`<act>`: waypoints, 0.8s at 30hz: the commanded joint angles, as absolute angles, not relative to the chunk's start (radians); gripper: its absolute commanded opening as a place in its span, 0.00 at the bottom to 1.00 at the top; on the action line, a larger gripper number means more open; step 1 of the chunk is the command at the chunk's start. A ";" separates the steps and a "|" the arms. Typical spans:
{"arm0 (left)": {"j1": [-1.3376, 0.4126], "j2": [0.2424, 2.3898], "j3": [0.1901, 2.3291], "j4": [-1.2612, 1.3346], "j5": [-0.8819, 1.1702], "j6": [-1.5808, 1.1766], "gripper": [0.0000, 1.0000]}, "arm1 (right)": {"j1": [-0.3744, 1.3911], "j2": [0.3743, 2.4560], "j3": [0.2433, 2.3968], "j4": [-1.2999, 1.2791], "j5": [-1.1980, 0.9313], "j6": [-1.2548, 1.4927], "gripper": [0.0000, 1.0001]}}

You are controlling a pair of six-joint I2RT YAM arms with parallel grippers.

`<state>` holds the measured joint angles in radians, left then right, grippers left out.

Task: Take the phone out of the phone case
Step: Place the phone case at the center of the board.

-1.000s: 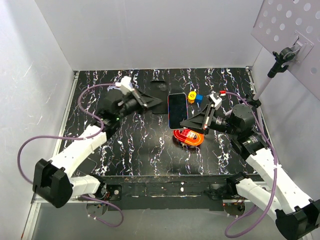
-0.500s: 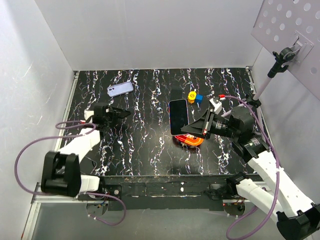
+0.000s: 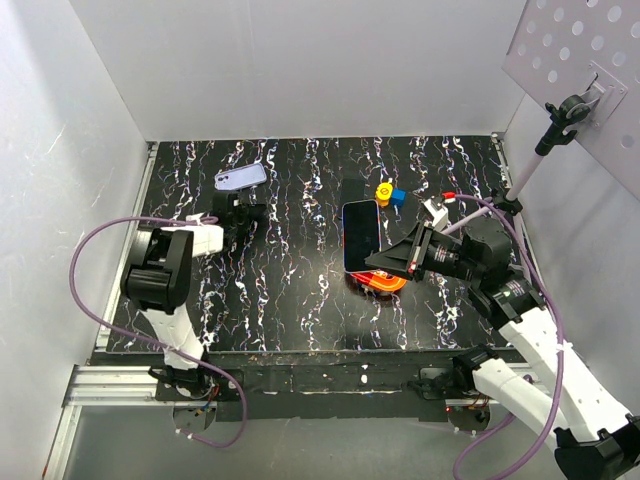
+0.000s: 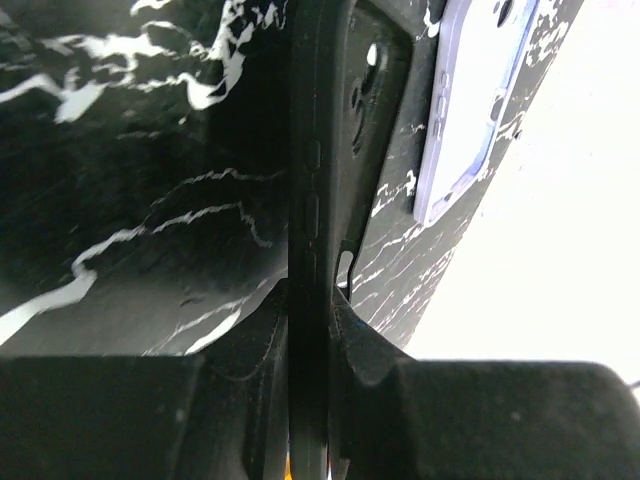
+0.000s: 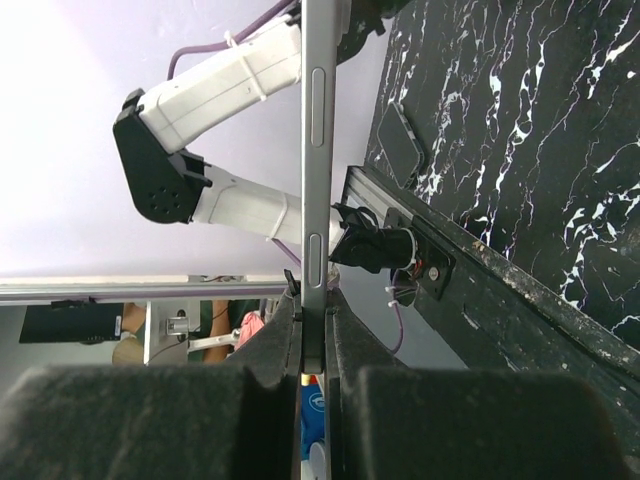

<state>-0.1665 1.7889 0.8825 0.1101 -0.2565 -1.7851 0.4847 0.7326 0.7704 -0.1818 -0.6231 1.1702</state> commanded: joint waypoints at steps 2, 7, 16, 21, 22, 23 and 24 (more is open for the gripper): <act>-0.161 1.923 0.975 0.124 -0.290 -1.879 0.01 | 0.488 0.739 0.775 -0.112 -0.617 1.163 0.01; -0.160 2.026 1.086 0.109 -0.267 -1.835 0.12 | 0.488 0.768 0.782 -0.118 -0.603 1.151 0.01; -0.140 1.991 1.025 0.222 -0.083 -1.864 0.92 | 0.477 1.047 0.830 -0.019 -0.621 1.100 0.01; -0.114 1.863 0.934 0.166 0.121 -1.772 0.98 | 0.445 1.293 0.954 -0.017 -0.627 0.999 0.01; -0.103 1.832 0.936 0.100 0.167 -1.734 0.98 | 0.440 1.345 0.986 -0.028 -0.615 0.967 0.01; -0.092 1.807 0.943 0.033 0.195 -1.676 0.98 | 0.439 1.398 1.030 -0.053 -0.598 0.936 0.01; -0.087 1.777 0.963 -0.082 0.204 -1.617 0.98 | 0.439 1.448 1.070 -0.075 -0.585 0.901 0.01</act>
<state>-0.1123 1.8965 0.9592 0.2386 0.0380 -1.8091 0.4515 1.3315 0.8967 -0.1272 -0.6018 1.0447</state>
